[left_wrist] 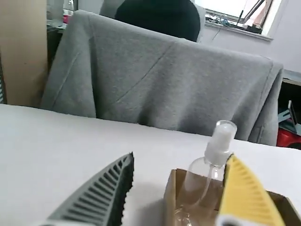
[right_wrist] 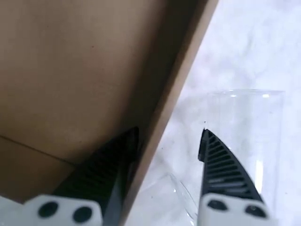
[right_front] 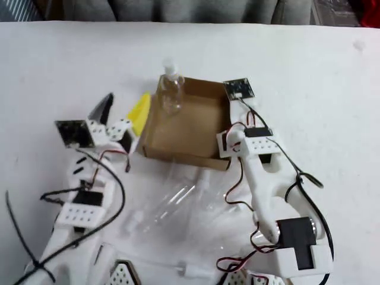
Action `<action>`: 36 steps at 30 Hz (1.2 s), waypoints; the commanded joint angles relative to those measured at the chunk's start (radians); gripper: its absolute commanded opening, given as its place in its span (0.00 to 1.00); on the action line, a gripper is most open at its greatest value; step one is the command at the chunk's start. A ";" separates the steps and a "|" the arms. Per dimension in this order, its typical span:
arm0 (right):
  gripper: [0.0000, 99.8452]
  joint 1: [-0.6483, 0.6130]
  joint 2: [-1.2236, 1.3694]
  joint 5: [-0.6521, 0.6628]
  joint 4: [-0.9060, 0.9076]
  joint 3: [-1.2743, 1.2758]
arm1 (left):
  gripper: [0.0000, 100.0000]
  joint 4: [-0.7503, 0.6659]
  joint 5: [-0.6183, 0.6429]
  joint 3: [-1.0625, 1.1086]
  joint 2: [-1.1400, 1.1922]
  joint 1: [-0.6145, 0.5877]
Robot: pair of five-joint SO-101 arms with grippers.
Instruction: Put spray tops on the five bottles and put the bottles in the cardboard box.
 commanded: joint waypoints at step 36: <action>0.17 0.108 -0.205 0.009 0.217 -0.095 | 0.28 1.171 -0.180 0.249 -0.868 -0.263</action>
